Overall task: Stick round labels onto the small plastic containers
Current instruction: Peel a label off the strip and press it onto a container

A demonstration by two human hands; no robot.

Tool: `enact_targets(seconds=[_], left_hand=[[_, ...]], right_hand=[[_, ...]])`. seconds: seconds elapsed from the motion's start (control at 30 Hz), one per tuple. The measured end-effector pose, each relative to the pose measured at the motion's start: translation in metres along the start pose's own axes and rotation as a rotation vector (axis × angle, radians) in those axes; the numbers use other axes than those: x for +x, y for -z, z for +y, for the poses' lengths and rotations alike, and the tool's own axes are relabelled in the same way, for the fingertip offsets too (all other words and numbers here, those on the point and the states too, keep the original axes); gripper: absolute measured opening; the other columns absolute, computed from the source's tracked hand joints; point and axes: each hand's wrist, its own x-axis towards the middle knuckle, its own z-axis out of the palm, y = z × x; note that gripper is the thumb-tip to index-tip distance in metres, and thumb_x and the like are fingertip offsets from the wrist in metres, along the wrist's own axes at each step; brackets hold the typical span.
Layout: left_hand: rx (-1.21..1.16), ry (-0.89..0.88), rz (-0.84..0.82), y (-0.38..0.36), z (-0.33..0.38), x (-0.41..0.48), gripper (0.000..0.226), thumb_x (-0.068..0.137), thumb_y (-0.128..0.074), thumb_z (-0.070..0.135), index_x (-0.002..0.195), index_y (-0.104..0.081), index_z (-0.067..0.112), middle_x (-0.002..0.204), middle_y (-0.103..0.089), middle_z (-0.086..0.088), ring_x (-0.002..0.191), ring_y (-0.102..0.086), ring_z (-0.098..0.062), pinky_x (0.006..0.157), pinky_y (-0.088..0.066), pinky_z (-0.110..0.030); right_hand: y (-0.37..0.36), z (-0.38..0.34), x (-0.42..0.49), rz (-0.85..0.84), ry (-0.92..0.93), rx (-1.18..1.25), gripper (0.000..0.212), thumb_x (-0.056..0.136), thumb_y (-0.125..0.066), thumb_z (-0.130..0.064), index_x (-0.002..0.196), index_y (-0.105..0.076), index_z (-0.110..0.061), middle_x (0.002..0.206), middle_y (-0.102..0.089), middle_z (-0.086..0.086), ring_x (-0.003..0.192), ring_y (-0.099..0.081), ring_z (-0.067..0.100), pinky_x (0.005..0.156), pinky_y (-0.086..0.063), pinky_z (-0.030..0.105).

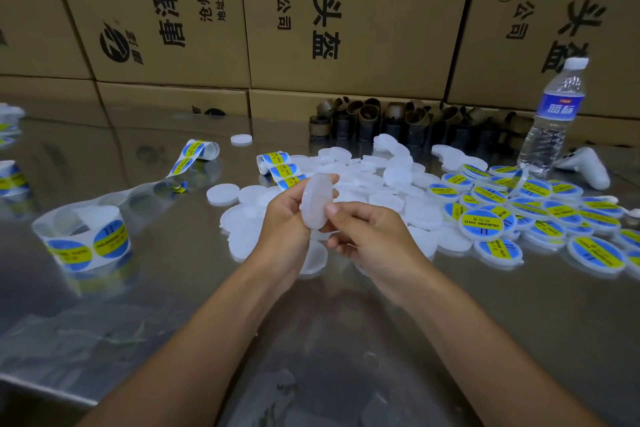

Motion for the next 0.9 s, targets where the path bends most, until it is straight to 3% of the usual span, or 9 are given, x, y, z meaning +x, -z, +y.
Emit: enact_targets(seconds=[0.17,0.27,0.33,0.43,0.63,0.77,0.9], left_hand=[[-0.078,0.011,-0.052,0.001,0.002,0.001,0.021,0.072,-0.06,0.013,0.085,-0.072,0.024,0.079,-0.067,0.004,0.077,-0.059,-0.013,0.067,-0.049,-0.026],[-0.206,0.066,-0.093,0.003,0.001,0.006,0.02,0.093,-0.049,0.009,0.096,-0.067,0.017,0.084,-0.073,0.0,0.081,-0.066,-0.012,0.075,-0.055,-0.025],[-0.334,0.12,-0.131,0.006,0.003,0.008,0.03,0.099,-0.037,0.025,0.102,-0.066,0.014,0.093,-0.073,-0.006,0.09,-0.066,-0.018,0.085,-0.052,-0.03],[-0.391,0.111,-0.195,0.006,0.004,0.009,0.049,0.085,-0.039,0.05,0.11,-0.063,0.015,0.1,-0.072,-0.008,0.095,-0.066,-0.02,0.088,-0.053,-0.033],[-0.311,0.024,-0.174,0.004,-0.003,0.009,0.032,0.079,-0.052,0.025,0.109,-0.06,0.015,0.088,-0.072,-0.004,0.085,-0.069,-0.017,0.075,-0.057,-0.028],[-0.378,0.002,-0.08,0.012,-0.003,0.014,0.028,0.081,-0.053,0.023,0.107,-0.06,0.017,0.089,-0.073,-0.003,0.088,-0.07,-0.018,0.078,-0.056,-0.029],[-0.476,-0.002,0.006,0.023,-0.003,0.02,0.02,0.096,-0.043,0.015,0.108,-0.059,0.019,0.091,-0.075,-0.001,0.088,-0.071,-0.016,0.075,-0.055,-0.026]], right_hand=[[0.002,-0.001,0.0,-0.059,-0.048,0.177,0.022,0.086,-0.063,-0.018,0.094,-0.067,0.002,0.074,-0.061,0.007,0.054,-0.054,0.006,0.057,-0.047,0.015],[0.003,-0.003,0.001,-0.042,-0.048,0.245,0.013,0.085,-0.063,-0.016,0.086,-0.069,-0.004,0.066,-0.062,0.003,0.052,-0.054,0.005,0.055,-0.048,0.014],[0.004,-0.003,0.002,0.027,-0.03,0.246,0.01,0.085,-0.064,-0.015,0.083,-0.069,-0.006,0.061,-0.062,0.0,0.05,-0.054,0.006,0.054,-0.048,0.014],[0.005,0.0,0.004,0.128,-0.016,0.199,0.012,0.083,-0.068,-0.015,0.083,-0.068,-0.003,0.061,-0.062,0.002,0.05,-0.053,0.007,0.054,-0.047,0.015],[0.004,0.002,0.002,0.148,0.01,0.071,0.012,0.081,-0.071,-0.018,0.083,-0.069,-0.007,0.063,-0.067,0.003,0.049,-0.053,0.007,0.056,-0.046,0.018],[0.007,-0.001,0.001,0.227,0.198,-0.119,0.003,0.085,-0.066,-0.019,0.082,-0.066,-0.019,0.067,-0.071,-0.001,0.051,-0.057,0.006,0.056,-0.048,0.015],[0.009,-0.002,0.012,0.371,0.45,-0.401,0.015,0.088,-0.059,-0.011,0.087,-0.064,-0.024,0.077,-0.066,-0.009,0.07,-0.056,-0.001,0.063,-0.039,0.005]])
